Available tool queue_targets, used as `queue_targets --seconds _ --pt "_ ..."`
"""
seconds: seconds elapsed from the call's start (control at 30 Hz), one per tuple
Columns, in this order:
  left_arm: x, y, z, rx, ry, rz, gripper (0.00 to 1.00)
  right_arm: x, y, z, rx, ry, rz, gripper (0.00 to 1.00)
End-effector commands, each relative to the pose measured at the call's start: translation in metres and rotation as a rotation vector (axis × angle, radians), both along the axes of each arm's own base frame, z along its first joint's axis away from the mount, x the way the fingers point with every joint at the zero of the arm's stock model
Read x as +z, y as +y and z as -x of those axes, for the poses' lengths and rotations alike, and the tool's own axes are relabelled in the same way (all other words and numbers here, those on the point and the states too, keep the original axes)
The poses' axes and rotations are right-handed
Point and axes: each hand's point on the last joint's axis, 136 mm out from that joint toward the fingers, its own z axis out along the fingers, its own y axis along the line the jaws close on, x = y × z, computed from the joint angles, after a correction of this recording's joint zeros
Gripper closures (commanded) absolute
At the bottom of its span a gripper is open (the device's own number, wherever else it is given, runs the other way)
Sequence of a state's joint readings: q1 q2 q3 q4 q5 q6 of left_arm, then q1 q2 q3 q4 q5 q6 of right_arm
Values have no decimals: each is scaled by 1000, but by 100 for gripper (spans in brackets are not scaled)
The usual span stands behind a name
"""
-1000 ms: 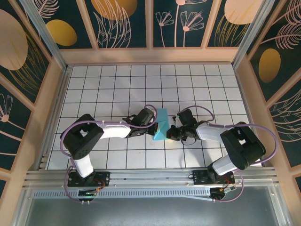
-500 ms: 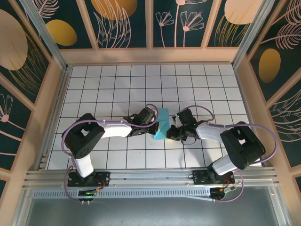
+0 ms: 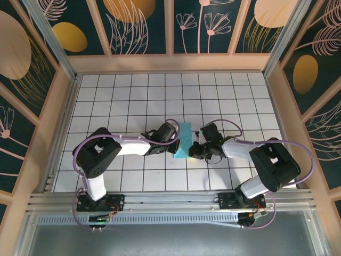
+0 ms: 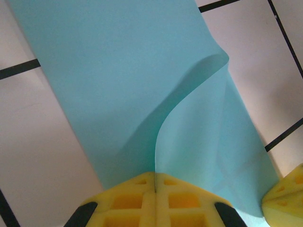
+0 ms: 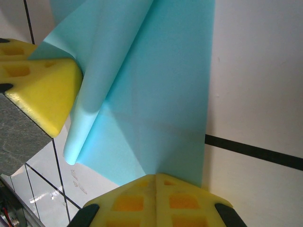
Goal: Fold a paper plane with a square sheet of paper (fold left side to right side)
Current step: Fold the triangle a second time at the center of the table.
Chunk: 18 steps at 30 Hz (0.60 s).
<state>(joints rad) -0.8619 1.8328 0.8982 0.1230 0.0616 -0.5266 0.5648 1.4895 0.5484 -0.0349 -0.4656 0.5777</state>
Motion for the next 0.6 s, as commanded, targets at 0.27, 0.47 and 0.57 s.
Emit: queue_targets --seconds 0.27,0.47,0.57 --pt "-19 7 0 -5 23 -54 100 47 2 -17 -34 -85 -170 100" --pt "-17 8 0 -5 22 -57 100 60 9 -37 -90 -135 -232 100" --pt "-18 8 0 -5 23 -58 100 59 12 -47 -114 -147 -228 100"
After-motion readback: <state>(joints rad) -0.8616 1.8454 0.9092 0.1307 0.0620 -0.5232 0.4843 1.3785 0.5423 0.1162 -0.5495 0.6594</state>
